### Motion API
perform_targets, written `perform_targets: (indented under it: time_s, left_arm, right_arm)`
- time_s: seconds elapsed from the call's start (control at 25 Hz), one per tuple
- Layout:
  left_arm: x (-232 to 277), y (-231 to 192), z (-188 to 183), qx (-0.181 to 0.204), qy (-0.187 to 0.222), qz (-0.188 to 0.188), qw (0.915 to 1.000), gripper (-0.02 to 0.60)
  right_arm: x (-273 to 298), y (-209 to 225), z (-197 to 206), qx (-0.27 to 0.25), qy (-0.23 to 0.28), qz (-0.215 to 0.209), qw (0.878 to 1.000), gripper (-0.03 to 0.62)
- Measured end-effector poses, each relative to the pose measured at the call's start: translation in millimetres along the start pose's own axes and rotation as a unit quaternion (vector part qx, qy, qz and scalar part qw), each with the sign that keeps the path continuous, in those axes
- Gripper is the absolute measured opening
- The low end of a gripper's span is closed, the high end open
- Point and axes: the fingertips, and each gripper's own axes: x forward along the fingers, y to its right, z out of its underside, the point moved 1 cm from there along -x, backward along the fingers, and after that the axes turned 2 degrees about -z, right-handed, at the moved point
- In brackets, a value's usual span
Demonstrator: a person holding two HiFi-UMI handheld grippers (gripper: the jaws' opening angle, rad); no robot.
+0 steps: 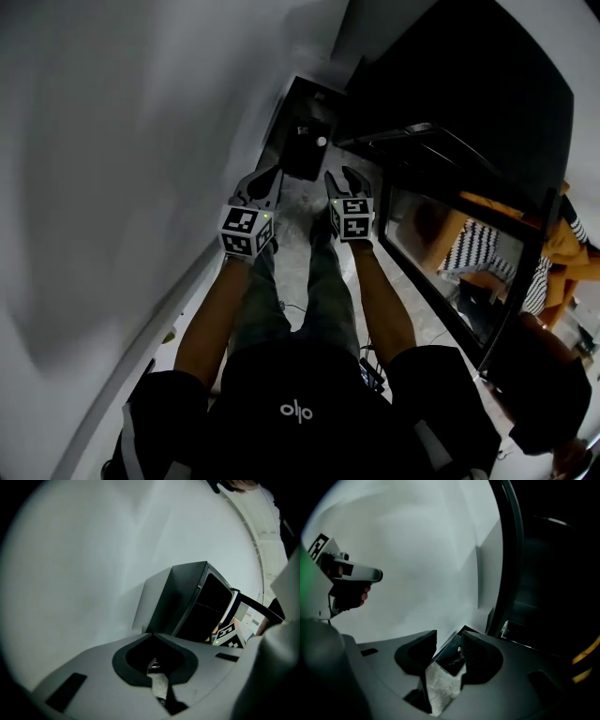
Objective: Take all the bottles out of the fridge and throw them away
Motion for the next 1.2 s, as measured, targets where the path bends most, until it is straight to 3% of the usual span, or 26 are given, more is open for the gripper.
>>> perform_targets:
  time_s: [0.24,0.44,0.68,0.92,1.2]
  left_arm:
    - [-26,47,-53,0.008,0.041,-0.021,0.9989,0.000]
    - [-50,89,-92,0.007,0.087,-0.041,0.9954,0.000]
    - [-83,129,-115,0.031,0.112,-0.038,0.9924,0.000]
    - [-130,158,-102,0.051,0.125,-0.026,0.9905,0.000]
    - [-203,188,-61,0.052,0.142,-0.022,0.9883,0.000]
  right_arm:
    - [-91,9,-49,-0.015,0.043,0.005,0.999,0.016]
    - [-152,11,-82,-0.034,0.069,-0.024,0.997,0.009]
    - [-211,0,-99,-0.051,0.101,-0.037,0.993,0.009]
    - [-262,-24,-95,-0.063,0.133,-0.036,0.988,0.009]
    - [-328,-63,-59,-0.071,0.160,-0.031,0.984,0.009]
